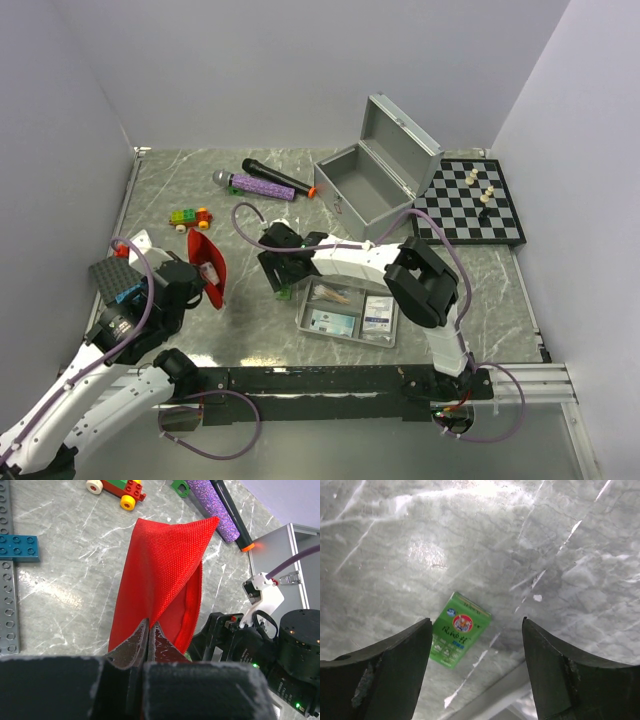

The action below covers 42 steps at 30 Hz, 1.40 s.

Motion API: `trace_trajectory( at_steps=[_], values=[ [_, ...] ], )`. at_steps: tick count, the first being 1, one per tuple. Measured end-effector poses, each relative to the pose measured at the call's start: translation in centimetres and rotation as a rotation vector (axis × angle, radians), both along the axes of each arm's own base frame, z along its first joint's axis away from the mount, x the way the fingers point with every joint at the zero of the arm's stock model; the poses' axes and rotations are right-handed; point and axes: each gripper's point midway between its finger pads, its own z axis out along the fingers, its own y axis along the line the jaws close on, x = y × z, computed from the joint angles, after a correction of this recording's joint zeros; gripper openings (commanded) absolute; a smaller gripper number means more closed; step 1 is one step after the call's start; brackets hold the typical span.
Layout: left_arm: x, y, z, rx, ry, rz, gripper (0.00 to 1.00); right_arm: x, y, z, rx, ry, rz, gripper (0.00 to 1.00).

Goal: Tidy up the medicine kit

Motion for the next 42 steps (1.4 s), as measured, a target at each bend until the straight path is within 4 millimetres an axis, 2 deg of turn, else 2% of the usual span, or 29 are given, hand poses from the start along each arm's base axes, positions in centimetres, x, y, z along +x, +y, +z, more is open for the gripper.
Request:
trace_trajectory(
  at_steps=[7, 14, 20, 25, 32, 37, 42],
  values=[
    [0.1, -0.2, 0.0, -0.007, -0.003, -0.005, 0.01, -0.8, 0.0, 0.1, 0.004, 0.034, 0.024, 0.78],
    [0.3, -0.6, -0.1, -0.015, -0.004, -0.014, 0.01, -1.5, 0.5, 0.4, 0.006, 0.079, 0.032, 0.71],
    [0.3, -0.6, -0.1, -0.016, -0.006, -0.017, 0.01, -1.9, 0.9, -1.0, -0.015, 0.119, 0.043, 0.71],
    [0.3, -0.7, -0.1, -0.020, -0.005, -0.021, 0.01, -1.6, 1.7, -1.0, -0.020, 0.121, 0.050, 0.68],
    [0.3, -0.7, -0.2, -0.017, -0.003, -0.023, 0.01, -1.3, 1.8, -1.2, -0.042, 0.121, 0.052, 0.49],
    [0.3, -1.0, -0.7, -0.013, 0.007, -0.035, 0.01, -0.8, 2.5, -0.8, 0.003, 0.096, 0.042, 0.34],
    [0.6, -1.7, -0.8, -0.013, 0.011, -0.068, 0.01, -1.5, 1.4, -1.0, 0.011, 0.100, 0.033, 0.21]
  ],
)
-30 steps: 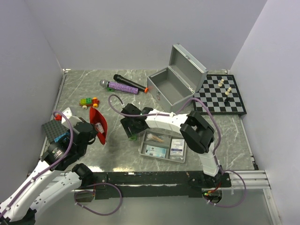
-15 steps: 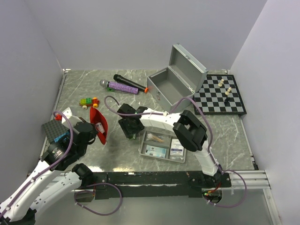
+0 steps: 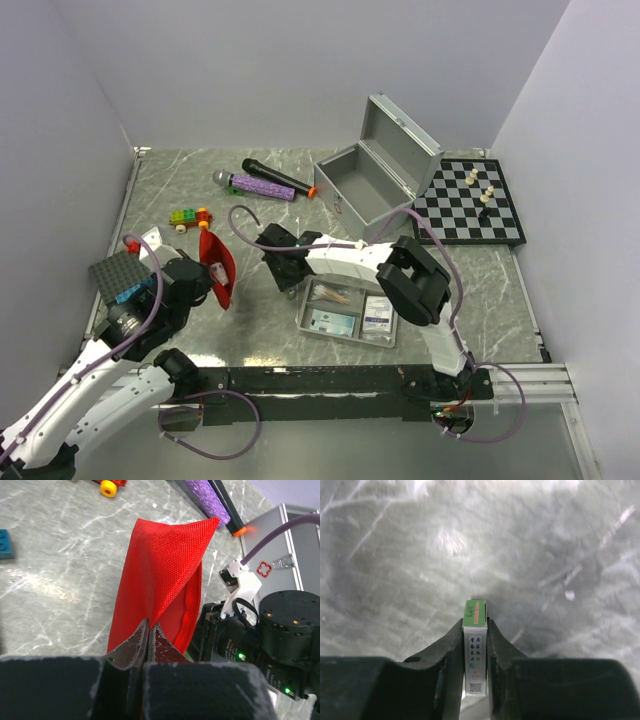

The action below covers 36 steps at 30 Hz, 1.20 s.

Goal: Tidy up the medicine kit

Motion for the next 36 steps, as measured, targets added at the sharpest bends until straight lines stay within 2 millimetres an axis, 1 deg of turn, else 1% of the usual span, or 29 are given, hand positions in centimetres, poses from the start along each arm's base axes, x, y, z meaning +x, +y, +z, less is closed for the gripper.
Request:
trace_trajectory(
  at_steps=[4, 8, 10, 12, 17, 20, 23, 26, 30, 31, 36],
  values=[
    [0.3, -0.8, -0.2, -0.003, 0.001, -0.035, 0.01, -0.3, -0.8, 1.1, 0.016, 0.002, -0.012, 0.19],
    [0.5, -1.9, -0.8, -0.007, 0.018, -0.082, 0.01, -0.2, -1.3, 3.6, 0.068, -0.019, -0.030, 0.18],
    [0.6, -2.5, -1.2, -0.007, 0.034, -0.104, 0.01, -0.1, -1.5, 5.5, 0.107, -0.041, -0.037, 0.18],
    [0.7, -3.1, -1.6, -0.012, 0.048, -0.123, 0.01, 0.0, -1.3, 8.5, 0.171, -0.077, -0.041, 0.17],
    [1.2, -4.3, -2.4, -0.019, 0.082, -0.153, 0.01, 0.0, -0.5, 15.3, 0.330, -0.149, -0.040, 0.17],
    [1.5, -5.0, -2.9, -0.017, 0.104, -0.167, 0.01, 0.2, 0.6, 18.0, 0.403, -0.165, -0.025, 0.17],
    [1.8, -5.6, -3.4, -0.019, 0.123, -0.182, 0.01, 0.1, 1.5, 19.1, 0.439, -0.156, -0.014, 0.17],
    [2.1, -6.2, -3.5, -0.031, 0.128, -0.195, 0.01, 0.1, 2.3, 19.4, 0.458, -0.138, -0.003, 0.16],
    [2.4, -6.9, -3.1, -0.056, 0.124, -0.201, 0.01, 0.4, 3.3, 18.8, 0.454, -0.113, 0.003, 0.16],
    [2.5, -7.0, -3.0, -0.063, 0.123, -0.203, 0.01, 0.4, 3.5, 18.3, 0.446, -0.102, 0.003, 0.16],
    [2.7, -7.6, -2.6, -0.087, 0.112, -0.211, 0.01, 0.3, 3.6, 16.6, 0.405, -0.064, 0.003, 0.17]
  ],
)
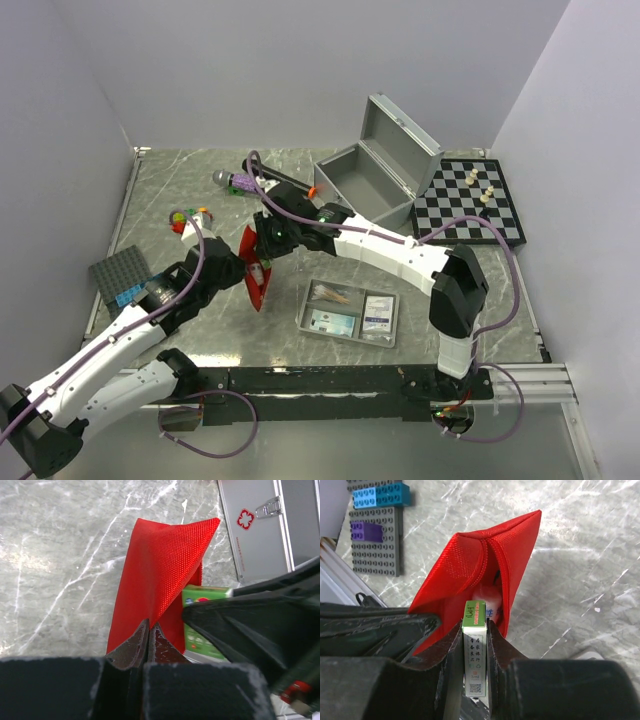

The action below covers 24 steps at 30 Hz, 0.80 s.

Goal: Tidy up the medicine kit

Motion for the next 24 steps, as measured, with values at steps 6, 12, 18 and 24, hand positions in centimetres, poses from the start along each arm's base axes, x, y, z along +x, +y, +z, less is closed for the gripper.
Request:
trace_trajectory(
  at_steps=[6, 12, 18, 24],
  values=[
    [0.1, -0.6, 0.3, -0.033, -0.002, -0.010, 0.01, 0.0, 0.0, -0.3, -0.014, 0.016, -0.007, 0.44],
    [0.0, -0.8, 0.3, -0.042, -0.001, -0.016, 0.01, 0.3, 0.5, 1.1, 0.012, 0.003, -0.011, 0.59],
    [0.0, -0.8, 0.3, -0.042, -0.001, -0.015, 0.01, 0.5, 0.5, 1.6, 0.014, -0.005, -0.016, 0.59],
    [0.0, -0.7, 0.3, -0.037, 0.002, -0.013, 0.01, 0.1, -0.9, 1.7, -0.002, -0.028, -0.029, 0.59]
  ],
)
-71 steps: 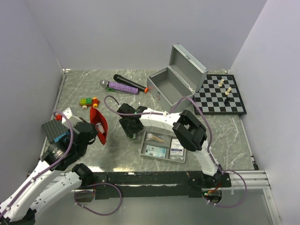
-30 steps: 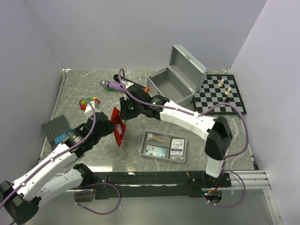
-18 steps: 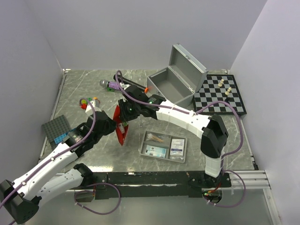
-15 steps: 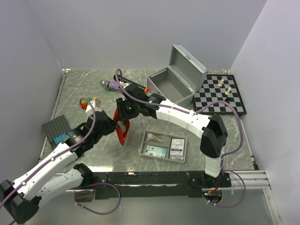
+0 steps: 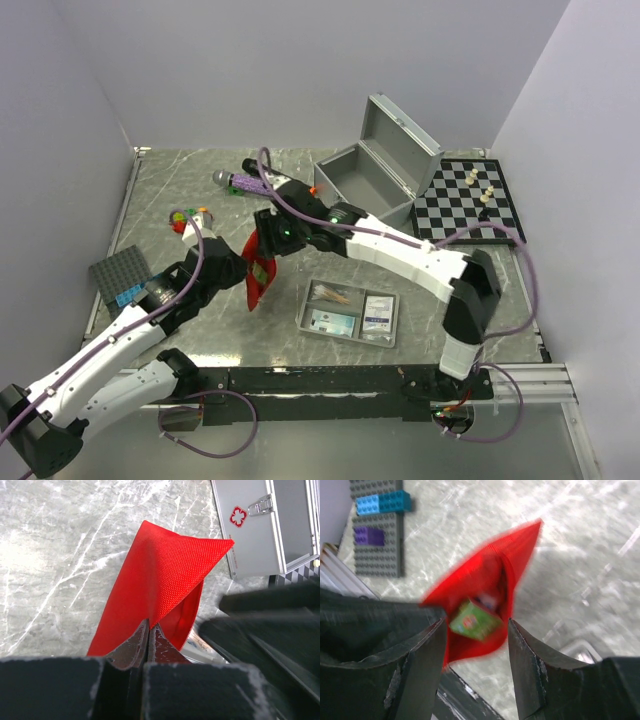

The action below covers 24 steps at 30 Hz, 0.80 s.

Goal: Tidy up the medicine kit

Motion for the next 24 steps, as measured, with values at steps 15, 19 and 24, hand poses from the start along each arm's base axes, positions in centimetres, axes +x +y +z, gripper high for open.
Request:
trace_trajectory(
  at_steps=[15, 19, 24],
  values=[
    [1.0, -1.8, -2.5, 0.025, 0.242, -0.158, 0.01, -1.8, -6.0, 2.5, 0.018, -0.146, -0.038, 0.69],
    [0.0, -0.4, -2.9, 0.100, 0.347, -0.199, 0.01, -2.2, -6.9, -0.4, -0.042, -0.123, -0.037, 0.70],
    [2.3, -0.7, 3.8, 0.131, 0.201, -0.232, 0.01, -2.3, -8.3, -2.7, -0.089, -0.115, -0.055, 0.71]
  ],
)
